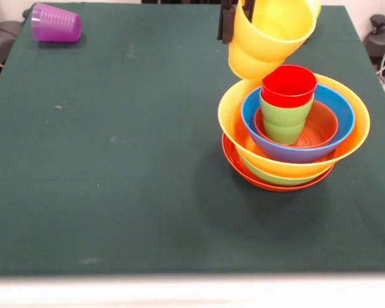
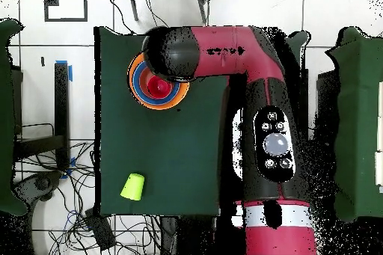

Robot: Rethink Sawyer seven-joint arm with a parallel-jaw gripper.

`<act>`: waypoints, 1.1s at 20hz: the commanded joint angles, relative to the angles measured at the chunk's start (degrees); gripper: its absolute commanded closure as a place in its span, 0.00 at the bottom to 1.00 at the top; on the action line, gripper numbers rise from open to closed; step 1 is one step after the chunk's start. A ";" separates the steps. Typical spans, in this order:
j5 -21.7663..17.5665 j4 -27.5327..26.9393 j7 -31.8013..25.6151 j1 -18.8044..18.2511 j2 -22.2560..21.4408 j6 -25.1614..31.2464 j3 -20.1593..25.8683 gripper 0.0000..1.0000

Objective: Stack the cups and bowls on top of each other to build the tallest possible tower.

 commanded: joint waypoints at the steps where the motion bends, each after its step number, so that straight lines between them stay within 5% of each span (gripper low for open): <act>1: -1.01 6.38 4.65 1.24 3.62 -2.55 -0.79 1.00; 22: 0.71 9.62 10.66 6.93 3.95 -5.08 -5.87 1.00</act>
